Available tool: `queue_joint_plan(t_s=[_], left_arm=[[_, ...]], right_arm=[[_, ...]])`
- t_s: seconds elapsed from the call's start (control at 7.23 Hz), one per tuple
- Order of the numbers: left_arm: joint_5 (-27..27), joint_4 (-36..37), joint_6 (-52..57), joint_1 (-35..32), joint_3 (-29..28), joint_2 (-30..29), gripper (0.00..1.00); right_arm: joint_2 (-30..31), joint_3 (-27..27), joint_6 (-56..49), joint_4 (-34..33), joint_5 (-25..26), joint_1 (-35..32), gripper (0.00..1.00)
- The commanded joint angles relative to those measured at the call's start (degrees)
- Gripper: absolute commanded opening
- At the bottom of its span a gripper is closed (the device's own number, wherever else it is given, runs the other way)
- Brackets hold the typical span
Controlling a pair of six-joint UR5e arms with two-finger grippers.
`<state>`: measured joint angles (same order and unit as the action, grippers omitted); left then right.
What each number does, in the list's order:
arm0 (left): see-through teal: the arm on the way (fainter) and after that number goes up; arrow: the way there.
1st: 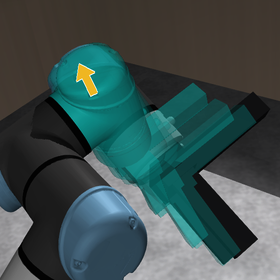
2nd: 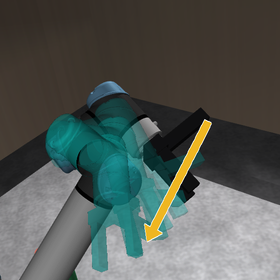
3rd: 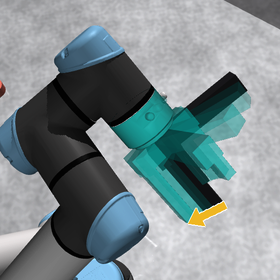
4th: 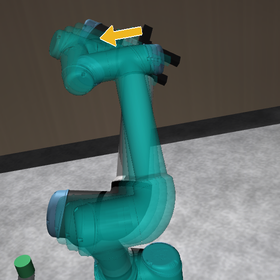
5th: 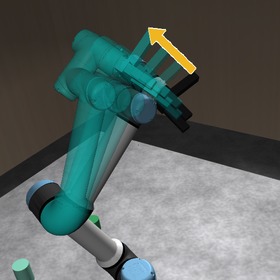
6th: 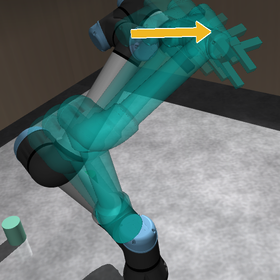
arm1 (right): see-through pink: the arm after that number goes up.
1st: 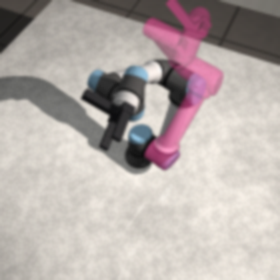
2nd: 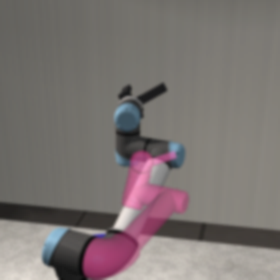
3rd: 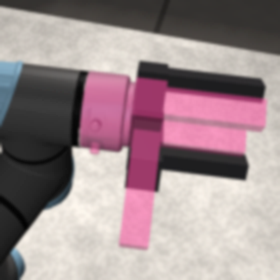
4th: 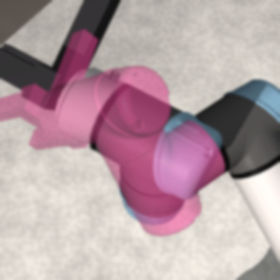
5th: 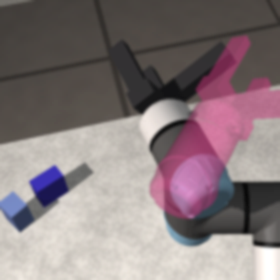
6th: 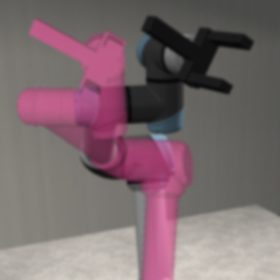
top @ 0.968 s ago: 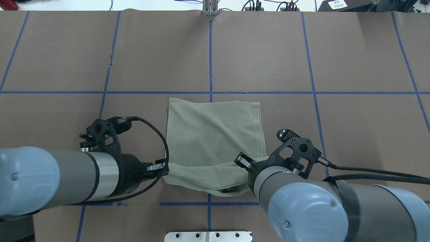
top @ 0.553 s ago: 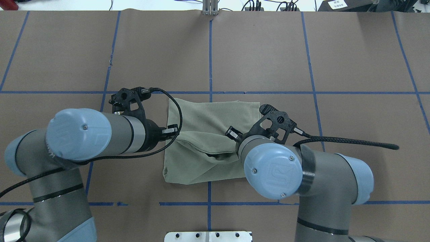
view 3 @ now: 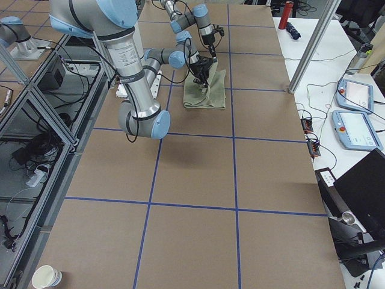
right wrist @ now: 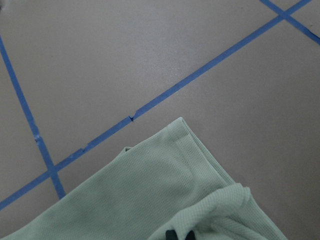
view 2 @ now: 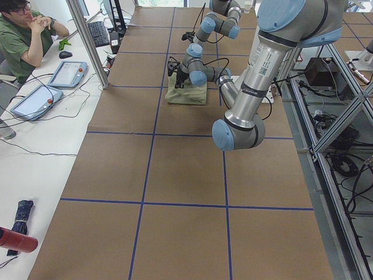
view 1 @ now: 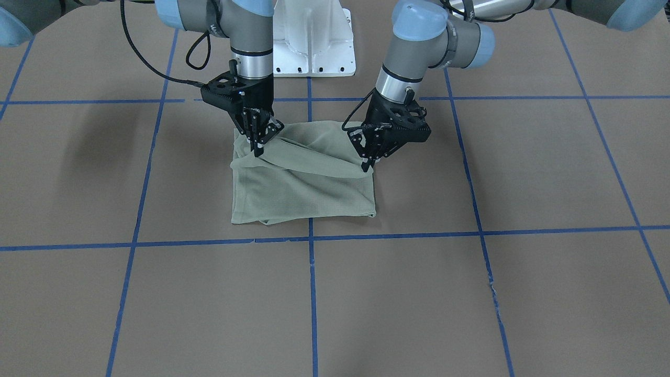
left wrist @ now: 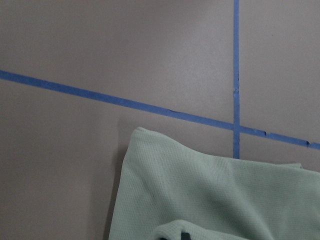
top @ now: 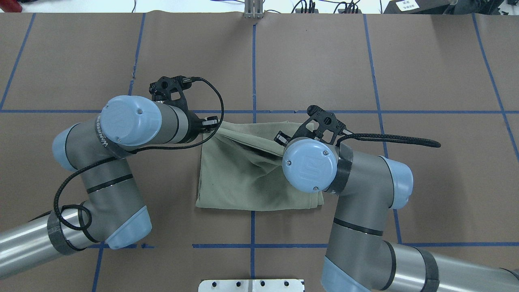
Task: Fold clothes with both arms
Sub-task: 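Lift the near edge with both grippers and fold it away from the robot, then lower the folded edge onto the far half and open both grippers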
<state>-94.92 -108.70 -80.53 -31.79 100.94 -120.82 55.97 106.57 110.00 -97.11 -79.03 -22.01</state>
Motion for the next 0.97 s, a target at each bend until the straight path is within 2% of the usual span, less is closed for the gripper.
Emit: queue_joint_plan(t_s=[0.0,0.14,0.28,0.41,0.55,0.69,0.83], left_arm=[[0.0,-0.3,2.0,-1.6,-2.8,-1.3,0.00],[-0.1,-0.3,2.0,-1.6,-3.4,-1.9,0.00],[-0.1,-0.7,2.2,-1.6,-4.2,-2.0,0.18],[-0.1,-2.3,8.1,-1.7,-4.2,-2.0,0.99],[-0.6,-2.9,12.5,-2.6,-3.5,-1.6,1.00],[-3.6,-3.0,18.0,-5.4,-3.2,-1.7,1.00],[-9.1,-2.8,20.7,-7.8,-3.2,-1.3,1.00]], right_arm=[[-4.0,-6.0,-0.3,0.5,-0.6,-1.2,0.00],[-4.2,-7.5,-0.4,2.7,-0.6,-1.5,0.00],[-4.1,-9.1,-3.2,4.2,-0.6,-2.2,0.57],[-4.6,-9.9,-9.3,4.4,-1.1,-3.3,1.00],[-5.2,-9.3,-13.2,4.3,-8.8,-6.7,1.00],[-6.2,-7.5,-18.3,4.0,-14.7,-7.9,1.00],[-6.6,-7.1,-18.7,4.0,-14.4,-6.0,1.00]])
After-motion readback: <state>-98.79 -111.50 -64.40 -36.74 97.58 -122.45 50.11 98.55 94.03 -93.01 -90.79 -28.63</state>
